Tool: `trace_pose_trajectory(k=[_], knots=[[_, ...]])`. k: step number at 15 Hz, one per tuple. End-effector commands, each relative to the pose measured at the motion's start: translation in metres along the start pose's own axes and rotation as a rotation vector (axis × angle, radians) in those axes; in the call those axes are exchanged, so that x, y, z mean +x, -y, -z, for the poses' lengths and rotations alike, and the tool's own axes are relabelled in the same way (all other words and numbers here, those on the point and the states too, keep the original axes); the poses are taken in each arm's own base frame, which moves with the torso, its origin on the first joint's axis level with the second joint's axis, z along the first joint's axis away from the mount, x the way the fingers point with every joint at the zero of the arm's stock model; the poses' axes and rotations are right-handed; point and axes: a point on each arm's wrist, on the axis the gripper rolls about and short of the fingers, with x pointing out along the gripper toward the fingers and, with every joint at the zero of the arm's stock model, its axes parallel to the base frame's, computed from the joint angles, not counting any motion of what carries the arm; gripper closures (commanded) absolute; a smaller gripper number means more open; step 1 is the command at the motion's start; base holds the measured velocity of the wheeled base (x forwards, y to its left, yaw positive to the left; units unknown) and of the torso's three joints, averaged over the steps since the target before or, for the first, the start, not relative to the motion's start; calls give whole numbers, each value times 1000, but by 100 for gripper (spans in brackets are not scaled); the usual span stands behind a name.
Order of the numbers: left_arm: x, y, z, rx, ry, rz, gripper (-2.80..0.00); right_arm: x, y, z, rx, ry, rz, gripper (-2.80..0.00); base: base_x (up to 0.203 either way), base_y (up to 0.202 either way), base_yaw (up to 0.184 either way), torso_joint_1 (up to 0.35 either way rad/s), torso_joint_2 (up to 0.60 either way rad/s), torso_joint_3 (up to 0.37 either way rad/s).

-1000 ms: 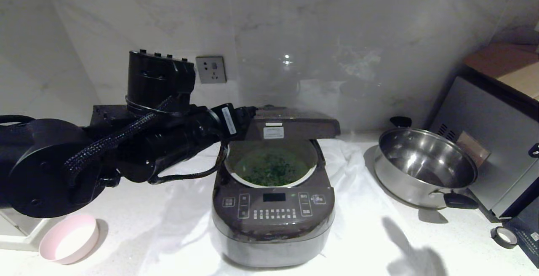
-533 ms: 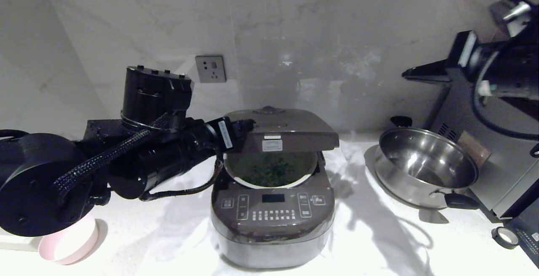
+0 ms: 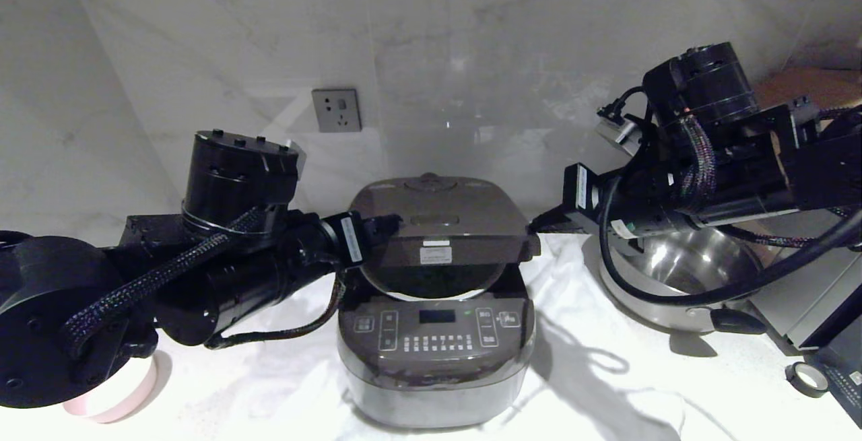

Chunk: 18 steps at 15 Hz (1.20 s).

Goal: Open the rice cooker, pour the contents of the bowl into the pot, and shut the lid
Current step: Close the rice cooker

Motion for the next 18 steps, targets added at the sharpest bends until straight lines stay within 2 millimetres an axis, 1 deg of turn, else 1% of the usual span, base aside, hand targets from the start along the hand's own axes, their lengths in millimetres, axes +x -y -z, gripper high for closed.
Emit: trace_pose_trajectory(k=[1,4,7,9,10,14,15,16,17,18], knots=[[0,0,3,0,-5,0,-280,15,5,4,12,-41,25,0,0,0,0,0,0,0],[0,1,11,2,-30,3,-280,19,8,6,18,-58,32,0,0,0,0,0,0,0],[-2,0,14,4,-35,-2,-280,27,12,9,28,-89,37,0,0,0,0,0,0,0],[-6,-2,12,1,-25,-3,-280,33,14,9,43,-99,43,0,0,0,0,0,0,0],[-10,-4,5,-12,0,-1,-280,35,14,10,43,-103,44,0,0,0,0,0,0,0],[-24,-13,-35,-76,136,-6,-280,42,16,9,49,-102,45,0,0,0,0,0,0,0],[-27,-14,-41,-85,157,-5,-280,45,16,9,49,-103,46,0,0,0,0,0,0,0],[-29,-14,-43,-86,164,-1,-280,45,16,9,49,-103,46,0,0,0,0,0,0,0],[-28,-15,-40,-81,154,-5,-280,45,16,8,51,-102,45,0,0,0,0,0,0,0],[-25,-16,-37,-74,139,-12,0,45,16,8,51,-101,44,0,0,0,0,0,0,0]])
